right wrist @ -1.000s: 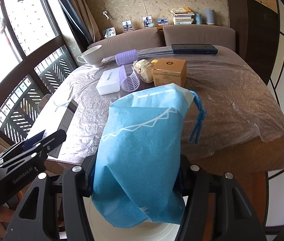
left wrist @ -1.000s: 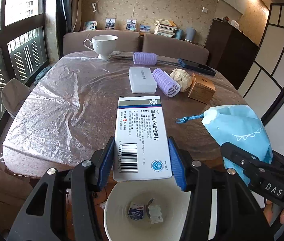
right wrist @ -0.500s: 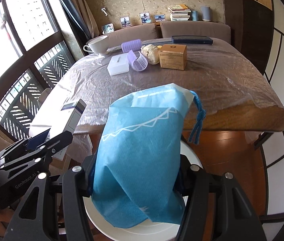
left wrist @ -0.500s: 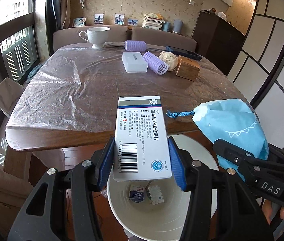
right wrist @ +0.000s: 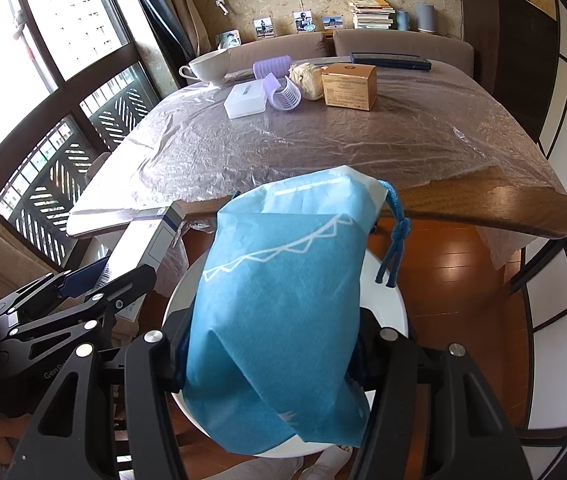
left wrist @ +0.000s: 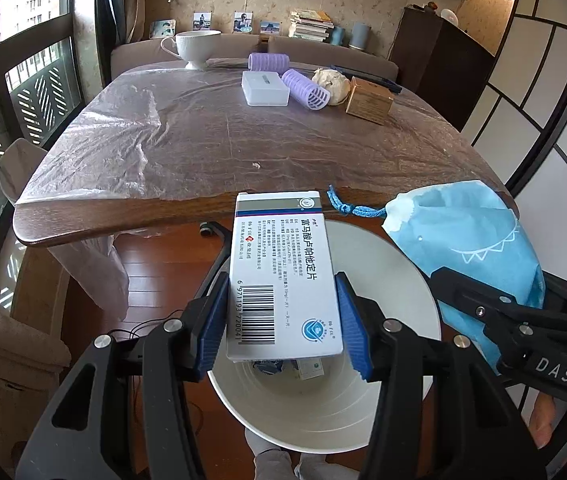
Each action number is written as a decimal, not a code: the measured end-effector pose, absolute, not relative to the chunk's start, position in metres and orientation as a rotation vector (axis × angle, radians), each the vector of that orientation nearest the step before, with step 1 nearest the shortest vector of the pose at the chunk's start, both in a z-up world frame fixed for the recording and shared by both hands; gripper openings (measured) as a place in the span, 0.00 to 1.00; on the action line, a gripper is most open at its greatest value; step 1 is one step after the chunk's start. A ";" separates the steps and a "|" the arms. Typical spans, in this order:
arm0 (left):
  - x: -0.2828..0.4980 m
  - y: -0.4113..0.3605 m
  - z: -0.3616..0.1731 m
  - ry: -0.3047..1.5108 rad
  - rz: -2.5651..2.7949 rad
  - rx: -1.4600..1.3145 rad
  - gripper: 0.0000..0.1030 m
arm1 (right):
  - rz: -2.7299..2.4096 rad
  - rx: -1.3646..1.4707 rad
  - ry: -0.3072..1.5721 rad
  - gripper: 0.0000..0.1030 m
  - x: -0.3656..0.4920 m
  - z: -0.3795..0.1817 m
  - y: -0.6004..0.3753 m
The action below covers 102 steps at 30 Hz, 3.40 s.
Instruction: Collect trash
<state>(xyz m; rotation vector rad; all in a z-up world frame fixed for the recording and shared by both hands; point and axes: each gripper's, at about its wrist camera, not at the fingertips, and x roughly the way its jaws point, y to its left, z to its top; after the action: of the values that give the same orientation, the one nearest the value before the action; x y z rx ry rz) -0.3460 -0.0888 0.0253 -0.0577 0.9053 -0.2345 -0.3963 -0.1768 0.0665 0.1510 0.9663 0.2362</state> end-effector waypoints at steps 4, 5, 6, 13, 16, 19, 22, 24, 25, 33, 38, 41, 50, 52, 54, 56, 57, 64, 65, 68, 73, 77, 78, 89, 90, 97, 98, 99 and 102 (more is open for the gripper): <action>-0.353 -0.096 0.019 0.920 -0.229 -0.050 0.51 | 0.248 0.154 0.988 0.55 -0.401 0.060 -0.182; -0.354 -0.098 0.016 0.926 -0.227 -0.046 0.51 | 0.248 0.150 0.992 0.55 -0.402 0.058 -0.183; -0.354 -0.099 0.014 0.931 -0.226 -0.045 0.51 | 0.248 0.147 0.998 0.55 -0.403 0.056 -0.184; -0.359 -0.104 -0.002 0.974 -0.213 -0.031 0.51 | 0.257 0.144 1.047 0.55 -0.407 0.037 -0.188; -0.360 -0.104 -0.008 0.986 -0.209 -0.025 0.51 | 0.259 0.143 1.067 0.55 -0.406 0.030 -0.188; -0.360 -0.104 -0.015 1.001 -0.206 -0.022 0.51 | 0.261 0.138 1.084 0.55 -0.405 0.023 -0.189; -0.360 -0.103 -0.021 1.017 -0.202 -0.017 0.51 | 0.261 0.138 1.098 0.55 -0.402 0.017 -0.189; -0.358 -0.103 -0.025 1.032 -0.209 -0.010 0.51 | 0.260 0.134 1.106 0.55 -0.400 0.013 -0.189; -0.357 -0.104 -0.027 1.039 -0.210 -0.007 0.51 | 0.260 0.133 1.110 0.55 -0.399 0.012 -0.189; -0.351 -0.107 -0.037 1.079 -0.222 0.020 0.51 | 0.262 0.128 1.149 0.55 -0.391 -0.004 -0.187; -0.348 -0.110 -0.043 1.095 -0.227 0.038 0.51 | 0.263 0.122 1.171 0.55 -0.385 -0.013 -0.184; -0.346 -0.111 -0.047 1.105 -0.230 0.047 0.51 | 0.263 0.121 1.183 0.55 -0.381 -0.018 -0.184; -0.337 -0.114 -0.061 1.133 -0.234 0.080 0.51 | 0.253 0.109 1.223 0.55 -0.373 -0.035 -0.182; -0.336 -0.114 -0.065 1.141 -0.237 0.086 0.51 | 0.250 0.107 1.231 0.55 -0.373 -0.037 -0.181; -0.334 -0.114 -0.067 1.147 -0.239 0.095 0.51 | 0.247 0.102 1.239 0.55 -0.371 -0.039 -0.180; -0.332 -0.114 -0.069 1.151 -0.239 0.100 0.51 | 0.246 0.099 1.246 0.55 -0.370 -0.041 -0.178; -0.331 -0.113 -0.070 1.153 -0.241 0.103 0.51 | 0.244 0.098 1.250 0.55 -0.369 -0.041 -0.177; -0.326 -0.114 -0.077 1.169 -0.251 0.116 0.51 | 0.237 0.091 1.266 0.55 -0.366 -0.044 -0.176; -0.325 -0.114 -0.078 1.171 -0.253 0.117 0.51 | 0.235 0.092 1.268 0.55 -0.365 -0.044 -0.176; -0.324 -0.114 -0.079 1.176 -0.255 0.122 0.51 | 0.230 0.092 1.274 0.55 -0.364 -0.045 -0.177; -0.322 -0.112 -0.081 1.180 -0.259 0.127 0.51 | 0.228 0.092 1.280 0.55 -0.364 -0.047 -0.176; -0.320 -0.111 -0.082 1.182 -0.257 0.135 0.60 | 0.220 0.093 1.288 0.59 -0.364 -0.048 -0.178; -0.319 -0.110 -0.082 1.184 -0.246 0.139 0.68 | 0.216 0.100 1.286 0.60 -0.364 -0.047 -0.179; -0.317 -0.099 -0.067 1.152 -0.207 0.137 0.84 | 0.159 0.157 1.186 0.81 -0.362 -0.015 -0.191; -0.317 -0.097 -0.065 1.146 -0.201 0.137 0.85 | 0.156 0.161 1.177 0.82 -0.361 -0.011 -0.192; -0.318 -0.095 -0.034 1.122 -0.250 0.085 0.87 | 0.145 0.188 1.140 0.86 -0.358 0.015 -0.196; -0.321 -0.095 -0.025 1.107 -0.275 0.069 0.87 | 0.147 0.187 1.127 0.87 -0.358 0.021 -0.197; -0.323 -0.094 -0.017 1.091 -0.292 0.058 0.87 | 0.146 0.179 1.101 0.88 -0.362 0.032 -0.197; -0.328 -0.089 0.022 1.005 -0.310 0.017 0.96 | 0.117 0.120 0.977 0.95 -0.370 0.071 -0.199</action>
<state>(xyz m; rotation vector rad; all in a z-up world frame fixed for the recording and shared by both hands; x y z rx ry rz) -0.3281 -0.0885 0.0216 0.0166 1.0049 -0.3098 -0.3701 -0.1994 0.0714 0.1204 0.9774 0.1170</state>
